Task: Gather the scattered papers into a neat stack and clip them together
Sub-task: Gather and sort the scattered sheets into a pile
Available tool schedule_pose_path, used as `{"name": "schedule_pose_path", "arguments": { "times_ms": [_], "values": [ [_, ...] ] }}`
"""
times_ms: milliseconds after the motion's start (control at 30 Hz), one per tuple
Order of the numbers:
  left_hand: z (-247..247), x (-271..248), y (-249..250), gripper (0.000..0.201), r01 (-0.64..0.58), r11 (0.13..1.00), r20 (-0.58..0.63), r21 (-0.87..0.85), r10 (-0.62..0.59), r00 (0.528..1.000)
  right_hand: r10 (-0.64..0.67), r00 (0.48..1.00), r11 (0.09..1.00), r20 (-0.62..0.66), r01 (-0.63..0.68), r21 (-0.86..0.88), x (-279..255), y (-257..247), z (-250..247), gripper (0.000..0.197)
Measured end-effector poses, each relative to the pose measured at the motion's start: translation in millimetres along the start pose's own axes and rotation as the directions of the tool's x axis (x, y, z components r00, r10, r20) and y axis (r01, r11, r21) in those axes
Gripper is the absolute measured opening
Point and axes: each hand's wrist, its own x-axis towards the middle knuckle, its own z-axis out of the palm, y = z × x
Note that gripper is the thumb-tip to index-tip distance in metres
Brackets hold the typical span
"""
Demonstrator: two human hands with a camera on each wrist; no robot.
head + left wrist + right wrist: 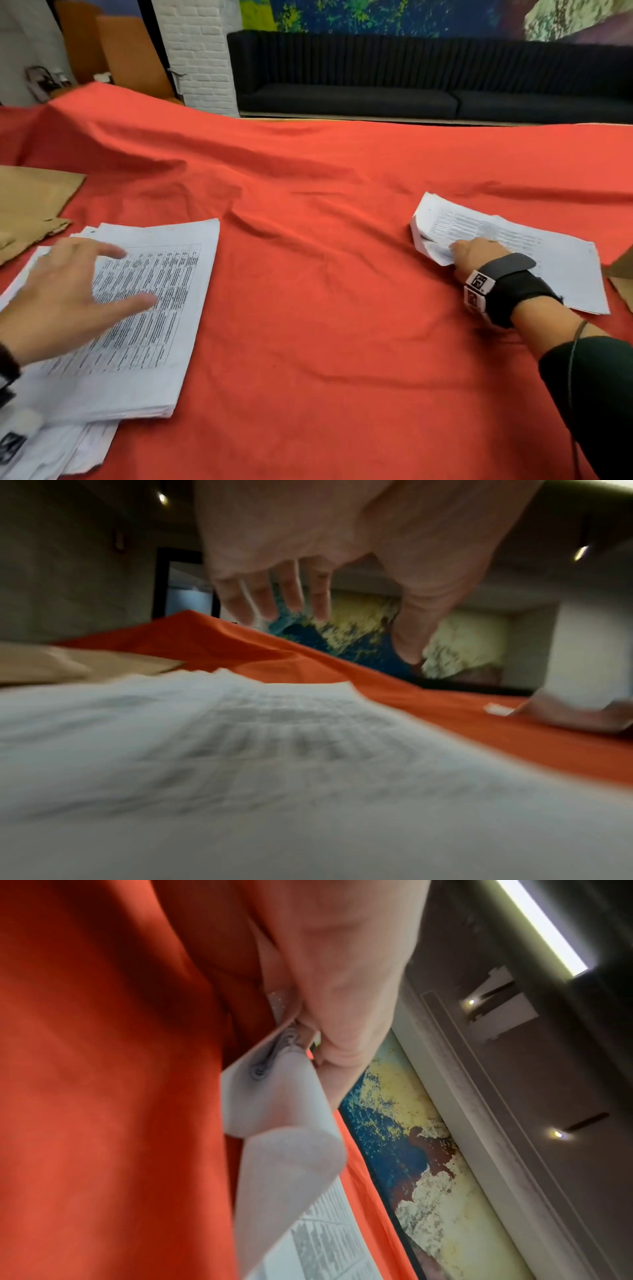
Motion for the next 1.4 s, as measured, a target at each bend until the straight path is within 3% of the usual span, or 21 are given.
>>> {"name": "schedule_pose_path", "arguments": {
  "times_ms": [67, 133, 200, 267, 367, 400, 433, 500, 533, 600, 667, 733, 833, 933, 1067, 1100, 1167, 1200, 1267, 1333, 1400],
  "values": [
    [12.4, -5.1, 73.0, 0.07, 0.03, 0.968, 0.203, -0.248, 0.022, 0.979, -0.063, 0.997, 0.995, 0.043, 0.059, 0.077, -19.9, -16.1, -7.2, 0.031],
    [35.6, -2.1, 120.6, 0.096, 0.13, 0.878, 0.396, -0.46, 0.072, 0.915, -0.126, 0.989, 0.983, 0.078, 0.113, 0.145, -45.3, -34.8, -14.4, 0.023],
    [61.7, 6.0, 150.0, 0.118, 0.231, 0.796, 0.503, -0.56, 0.106, 0.858, -0.17, 0.984, 0.967, 0.054, 0.157, 0.199, -76.7, -51.9, -22.3, 0.019],
    [84.1, 1.0, 171.8, 0.112, 0.341, 0.748, 0.627, -0.57, 0.127, 0.768, -0.2, 0.98, 0.952, 0.013, 0.191, 0.238, -110.7, -67.2, -29.1, 0.024],
    [112.9, -30.4, 204.7, 0.082, 0.487, 0.651, 0.753, -0.583, 0.207, 0.625, -0.237, 0.97, 0.924, 0.044, 0.212, 0.318, -165.4, -94.5, -42.0, 0.03],
    [121.6, -42.7, 214.2, 0.07, 0.516, 0.597, 0.75, -0.614, 0.237, 0.618, -0.269, 0.961, 0.908, 0.062, 0.232, 0.349, -183.9, -104.6, -48.1, 0.025],
    [131.7, -51.5, 220.2, 0.059, 0.535, 0.522, 0.716, -0.664, 0.239, 0.656, -0.312, 0.947, 0.89, 0.077, 0.263, 0.371, -197.3, -113.1, -49.9, 0.018],
    [147.0, -61.1, 226.6, 0.044, 0.523, 0.381, 0.6, -0.763, 0.113, 0.792, -0.431, 0.897, 0.839, 0.102, 0.357, 0.41, -216.4, -122.3, -54.7, 0.022],
    [154.7, -58.9, 224.4, 0.04, 0.496, 0.377, 0.535, -0.782, -0.001, 0.845, -0.479, 0.867, 0.809, 0.135, 0.376, 0.452, -218.5, -121.1, -55.3, 0.036],
    [157.9, -51.5, 217.6, 0.03, 0.468, 0.462, 0.43, -0.754, -0.192, 0.882, -0.53, 0.82, 0.728, 0.219, 0.307, 0.613, -213.7, -107.5, -57.9, 0.061],
    [154.2, -43.4, 208.9, 0.025, 0.451, 0.5, 0.378, -0.74, -0.246, 0.893, -0.467, 0.866, 0.664, 0.179, 0.209, 0.718, -191.1, -83.7, -53.8, 0.069],
    [143.8, -36.3, 201.0, 0.018, 0.451, 0.483, 0.452, -0.751, -0.124, 0.884, -0.221, 0.975, 0.68, 0.001, 0.153, 0.717, -162.0, -57.7, -46.7, 0.065],
    [124.9, -27.6, 186.8, 0.039, 0.434, 0.495, 0.562, -0.753, 0.138, 0.816, 0.117, 0.982, 0.662, -0.147, 0.034, 0.749, -131.7, -20.6, -36.0, 0.067],
    [109.3, -20.8, 175.9, 0.056, 0.406, 0.477, 0.58, -0.78, 0.306, 0.755, 0.052, 0.995, 0.463, -0.084, 0.05, 0.885, -125.0, -8.0, -29.6, 0.06],
    [99.0, -15.6, 175.9, 0.06, 0.403, 0.469, 0.604, -0.786, 0.444, 0.662, 0.073, 0.991, 0.406, -0.11, 0.071, 0.911, -114.5, -13.7, -28.9, 0.075],
    [97.8, -13.3, 177.0, 0.061, 0.396, 0.483, 0.612, -0.781, 0.46, 0.644, 0.07, 0.993, 0.376, -0.092, 0.059, 0.925, -111.2, -13.6, -30.9, 0.073],
    [92.8, -10.6, 180.0, 0.06, 0.388, 0.518, 0.633, -0.762, 0.471, 0.615, -0.021, 1.0, 0.288, 0.02, -0.013, 0.958, -109.0, -15.7, -35.2, 0.047],
    [90.5, -9.1, 180.6, 0.058, 0.382, 0.534, 0.642, -0.754, 0.477, 0.6, -0.061, 0.996, 0.282, 0.059, -0.039, 0.959, -108.0, -17.7, -34.9, 0.035],
    [87.1, -5.7, 179.8, 0.055, 0.373, 0.559, 0.655, -0.74, 0.476, 0.587, -0.078, 0.994, 0.351, 0.083, -0.051, 0.935, -103.7, -23.5, -30.1, 0.039],
    [87.3, -2.0, 175.9, 0.05, 0.352, 0.613, 0.672, -0.707, 0.429, 0.604, -0.062, 0.993, 0.488, 0.105, -0.062, 0.871, -95.2, -30.1, -19.6, 0.066],
    [93.1, 4.8, 171.5, 0.044, 0.316, 0.73, 0.701, -0.606, 0.302, 0.646, -0.011, 0.987, 0.545, 0.16, -0.128, 0.829, -87.7, -35.5, -12.9, 0.092]
  ]
}}
